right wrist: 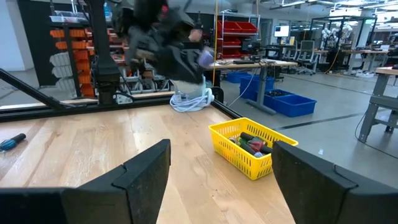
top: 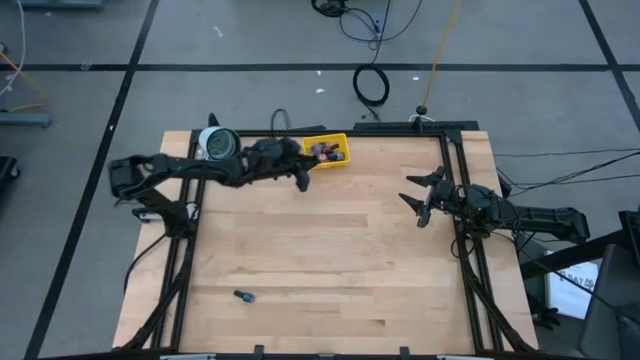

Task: Pick & Place Nail Polish
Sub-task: Put the purple nail polish bottle into the yellow bin

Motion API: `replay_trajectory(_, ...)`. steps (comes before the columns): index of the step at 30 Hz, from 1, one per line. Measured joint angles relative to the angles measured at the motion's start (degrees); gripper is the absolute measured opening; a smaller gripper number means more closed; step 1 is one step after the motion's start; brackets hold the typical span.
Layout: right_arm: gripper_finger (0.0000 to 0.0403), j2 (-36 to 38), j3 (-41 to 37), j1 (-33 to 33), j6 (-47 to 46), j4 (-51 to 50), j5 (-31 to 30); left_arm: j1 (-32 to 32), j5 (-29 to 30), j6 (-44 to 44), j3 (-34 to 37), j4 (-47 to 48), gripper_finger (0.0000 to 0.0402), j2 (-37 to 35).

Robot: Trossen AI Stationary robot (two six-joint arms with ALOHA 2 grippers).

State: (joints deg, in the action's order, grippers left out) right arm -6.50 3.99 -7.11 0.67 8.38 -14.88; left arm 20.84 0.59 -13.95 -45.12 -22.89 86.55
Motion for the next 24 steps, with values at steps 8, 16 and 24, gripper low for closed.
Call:
replay_trajectory(8,0.0267,0.0,0.0,0.0,0.0,0.0,-0.02,1.88,0.06,3.82,-19.08,19.16,0.0032,15.04)
replay_trajectory(16,0.0267,0.02,0.0,0.0,0.0,0.0,-0.02,4.41,3.86,3.79,-33.2,34.05,0.0032,26.14)
replay_trajectory(24,0.0267,0.0,0.0,-0.01,0.0,0.0,-0.02,6.17,3.99,4.19,-35.93,35.88,0.0035,29.43)
